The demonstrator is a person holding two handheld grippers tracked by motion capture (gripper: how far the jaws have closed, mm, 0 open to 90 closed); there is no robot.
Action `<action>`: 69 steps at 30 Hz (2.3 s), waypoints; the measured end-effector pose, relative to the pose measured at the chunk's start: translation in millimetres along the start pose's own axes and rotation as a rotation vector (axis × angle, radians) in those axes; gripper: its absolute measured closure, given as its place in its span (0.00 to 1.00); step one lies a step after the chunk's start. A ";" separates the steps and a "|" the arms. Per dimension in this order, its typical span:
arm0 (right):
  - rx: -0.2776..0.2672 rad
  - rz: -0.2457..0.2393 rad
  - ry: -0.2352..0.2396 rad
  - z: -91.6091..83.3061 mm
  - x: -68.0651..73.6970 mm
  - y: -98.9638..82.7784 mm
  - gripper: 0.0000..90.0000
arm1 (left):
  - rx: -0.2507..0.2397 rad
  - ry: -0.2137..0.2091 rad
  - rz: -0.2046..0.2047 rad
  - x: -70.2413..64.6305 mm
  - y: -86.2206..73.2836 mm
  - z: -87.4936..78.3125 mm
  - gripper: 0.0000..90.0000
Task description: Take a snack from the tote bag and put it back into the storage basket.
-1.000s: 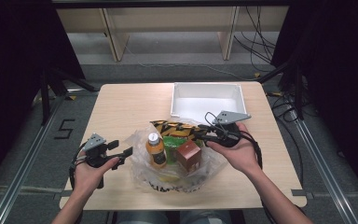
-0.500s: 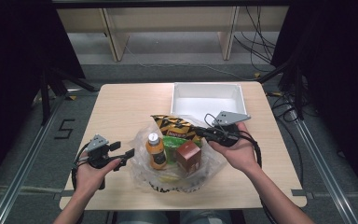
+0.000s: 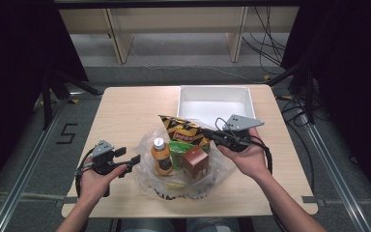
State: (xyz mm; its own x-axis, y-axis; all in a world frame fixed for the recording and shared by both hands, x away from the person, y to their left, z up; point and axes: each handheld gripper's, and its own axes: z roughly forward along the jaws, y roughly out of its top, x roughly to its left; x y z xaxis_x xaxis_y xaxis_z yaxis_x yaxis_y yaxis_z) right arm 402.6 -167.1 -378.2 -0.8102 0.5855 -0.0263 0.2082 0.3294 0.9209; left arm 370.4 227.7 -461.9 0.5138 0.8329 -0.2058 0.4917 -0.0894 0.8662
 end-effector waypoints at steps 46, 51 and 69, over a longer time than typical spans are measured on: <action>-0.165 0.051 -0.022 -24.7 -5.1 32.8 1.00 | -0.001 0.006 -0.019 1.2 0.7 1.1 0.31; -0.184 0.035 -0.023 -26.8 -7.6 38.4 1.00 | -0.006 0.002 -0.022 1.5 1.6 0.4 0.31; -0.246 0.040 -0.029 -34.9 -11.3 51.5 1.00 | -0.021 0.000 -0.021 1.2 2.3 -0.3 0.31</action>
State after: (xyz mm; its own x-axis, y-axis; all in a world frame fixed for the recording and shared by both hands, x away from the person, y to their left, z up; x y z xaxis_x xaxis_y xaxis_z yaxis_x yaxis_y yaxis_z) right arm 403.4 -182.6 -316.9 -0.7872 0.6166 0.0039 0.0972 0.1178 0.9883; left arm 371.9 228.7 -460.0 0.5037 0.8342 -0.2244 0.4873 -0.0599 0.8712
